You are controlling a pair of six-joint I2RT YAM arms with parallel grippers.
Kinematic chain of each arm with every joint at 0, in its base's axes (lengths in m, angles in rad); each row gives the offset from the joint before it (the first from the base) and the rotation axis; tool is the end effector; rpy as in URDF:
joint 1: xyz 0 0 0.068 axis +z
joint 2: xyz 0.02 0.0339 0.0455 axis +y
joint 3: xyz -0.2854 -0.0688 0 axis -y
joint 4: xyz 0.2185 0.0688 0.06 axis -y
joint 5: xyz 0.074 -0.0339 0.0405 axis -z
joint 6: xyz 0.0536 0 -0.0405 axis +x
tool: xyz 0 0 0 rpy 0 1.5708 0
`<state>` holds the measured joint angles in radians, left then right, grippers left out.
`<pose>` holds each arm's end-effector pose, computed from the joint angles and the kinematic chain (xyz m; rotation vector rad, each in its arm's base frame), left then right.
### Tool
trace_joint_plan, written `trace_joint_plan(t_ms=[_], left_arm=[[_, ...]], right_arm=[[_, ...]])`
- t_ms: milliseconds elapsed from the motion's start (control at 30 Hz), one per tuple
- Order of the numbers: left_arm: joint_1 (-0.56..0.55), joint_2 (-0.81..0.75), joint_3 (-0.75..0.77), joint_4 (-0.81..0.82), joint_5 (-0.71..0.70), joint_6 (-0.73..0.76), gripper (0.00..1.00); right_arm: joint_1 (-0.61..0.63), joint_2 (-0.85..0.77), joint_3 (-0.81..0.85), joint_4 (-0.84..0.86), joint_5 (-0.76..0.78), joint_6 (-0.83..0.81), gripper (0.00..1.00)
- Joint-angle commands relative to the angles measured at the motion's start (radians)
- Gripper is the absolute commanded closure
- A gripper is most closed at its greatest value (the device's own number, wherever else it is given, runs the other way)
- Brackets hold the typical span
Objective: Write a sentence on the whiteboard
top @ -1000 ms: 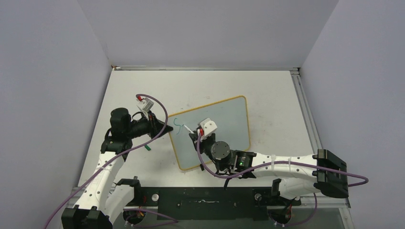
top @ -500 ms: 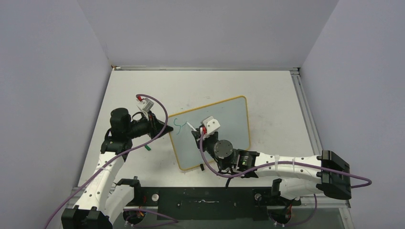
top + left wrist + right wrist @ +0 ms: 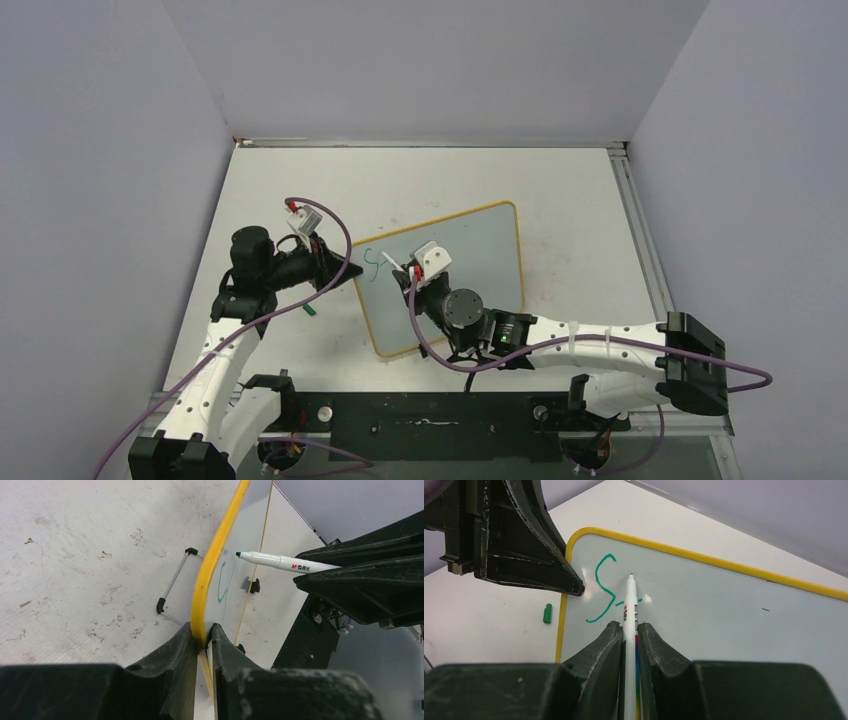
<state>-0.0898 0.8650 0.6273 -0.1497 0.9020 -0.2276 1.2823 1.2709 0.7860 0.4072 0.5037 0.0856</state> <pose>0.1562 -0.0563 0.2971 0.4750 1.8938 -1.0850 0.1038 0.2587 0.3280 -0.5979 1.5664 0.6282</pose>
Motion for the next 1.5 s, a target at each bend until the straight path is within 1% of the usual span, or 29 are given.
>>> trace_joint_plan(t_ms=[0,233,1000,1267,1467], left_arm=[[-0.001,-0.014,0.008,0.003,0.001,0.028,1.0],[-0.001,-0.015,0.008,0.005,0.002,0.028,1.0],[-0.001,-0.012,0.007,0.005,0.003,0.027,1.0],[-0.001,-0.013,0.008,0.005,-0.001,0.027,1.0],[-0.001,-0.012,0.007,0.007,0.0,0.027,1.0]], right_arm=[[-0.008,0.025,0.054,0.047,0.002,-0.021,0.95],[-0.011,0.034,0.05,0.003,0.029,0.007,0.95],[0.022,-0.034,-0.072,-0.137,0.046,0.159,0.95],[0.024,-0.063,-0.057,-0.128,0.104,0.131,0.95],[0.024,-0.104,-0.042,-0.06,0.061,0.079,0.95]])
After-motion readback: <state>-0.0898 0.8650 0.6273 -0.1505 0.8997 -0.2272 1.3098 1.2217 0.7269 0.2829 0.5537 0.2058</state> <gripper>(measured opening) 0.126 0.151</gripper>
